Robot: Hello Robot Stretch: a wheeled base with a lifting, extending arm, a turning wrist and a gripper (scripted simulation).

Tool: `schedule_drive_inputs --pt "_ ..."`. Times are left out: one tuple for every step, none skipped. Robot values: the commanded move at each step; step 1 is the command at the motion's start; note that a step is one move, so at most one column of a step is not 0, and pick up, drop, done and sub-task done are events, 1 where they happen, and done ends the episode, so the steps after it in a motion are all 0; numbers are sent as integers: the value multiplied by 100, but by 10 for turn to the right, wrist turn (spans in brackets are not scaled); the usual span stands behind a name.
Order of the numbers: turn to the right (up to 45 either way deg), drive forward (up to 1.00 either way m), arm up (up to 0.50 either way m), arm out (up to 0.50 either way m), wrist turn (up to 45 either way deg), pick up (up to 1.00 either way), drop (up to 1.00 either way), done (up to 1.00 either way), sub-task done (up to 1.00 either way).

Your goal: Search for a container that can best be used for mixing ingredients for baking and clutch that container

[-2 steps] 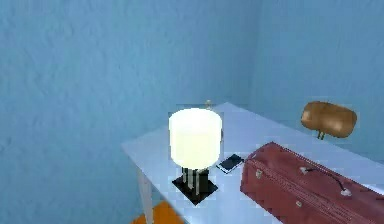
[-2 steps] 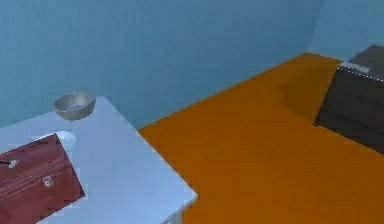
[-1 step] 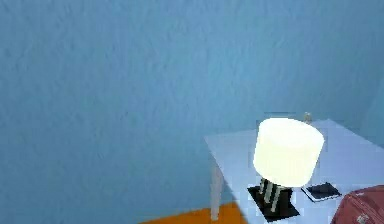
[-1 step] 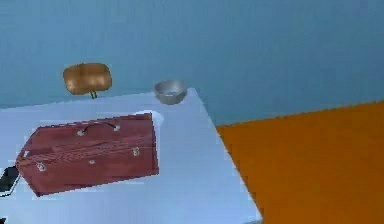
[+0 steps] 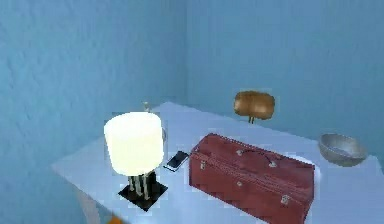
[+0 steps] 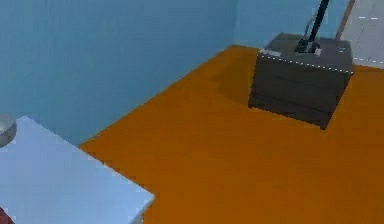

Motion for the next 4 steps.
schedule_drive_inputs --pt "450 0 0 0 0 0 0 0 0" --pt "450 0 0 0 0 0 0 0 0" --pt "210 0 0 0 0 0 0 0 0" --pt "0 45 0 0 0 0 0 0 0"
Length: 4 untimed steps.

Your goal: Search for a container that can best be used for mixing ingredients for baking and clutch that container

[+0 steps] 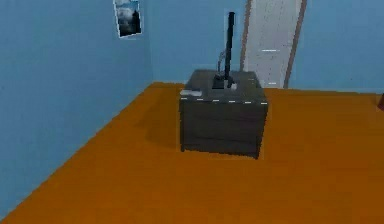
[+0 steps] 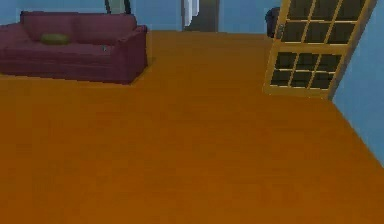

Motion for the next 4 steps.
schedule_drive_inputs --pt "-270 0 0 0 0 0 0 0 0" --pt "0 20 0 0 0 0 0 0 0" --pt "-450 0 0 0 0 0 0 0 0" --pt "-60 0 0 0 0 0 0 0 0"
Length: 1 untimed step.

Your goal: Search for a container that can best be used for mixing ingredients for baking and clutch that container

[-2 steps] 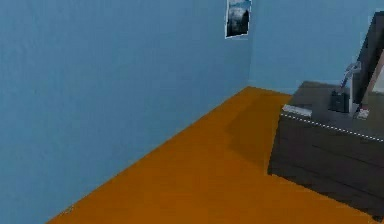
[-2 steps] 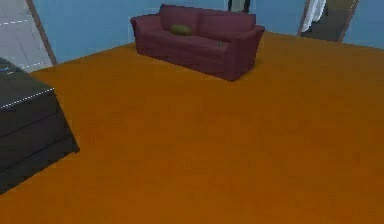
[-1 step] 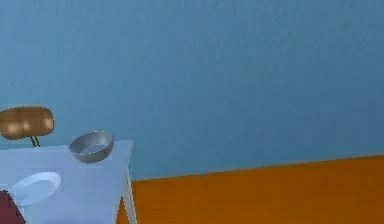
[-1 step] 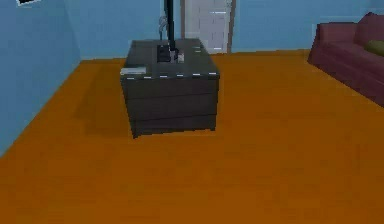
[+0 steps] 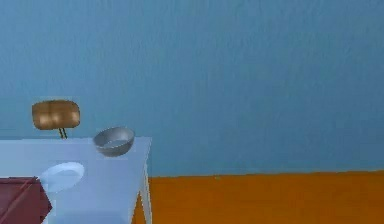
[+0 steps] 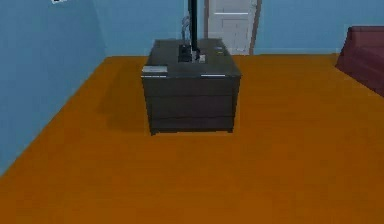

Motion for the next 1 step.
schedule_drive_inputs --pt "0 65 0 0 0 0 0 0 0"
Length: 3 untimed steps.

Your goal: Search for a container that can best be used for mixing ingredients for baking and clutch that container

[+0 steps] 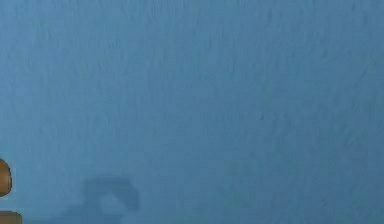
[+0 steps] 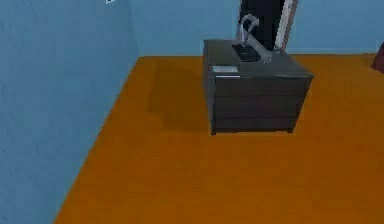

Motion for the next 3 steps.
schedule_drive_inputs --pt "-450 0 0 0 0 0 0 0 0" --pt "-450 0 0 0 0 0 0 0 0" --pt "-420 0 0 0 0 0 0 0 0"
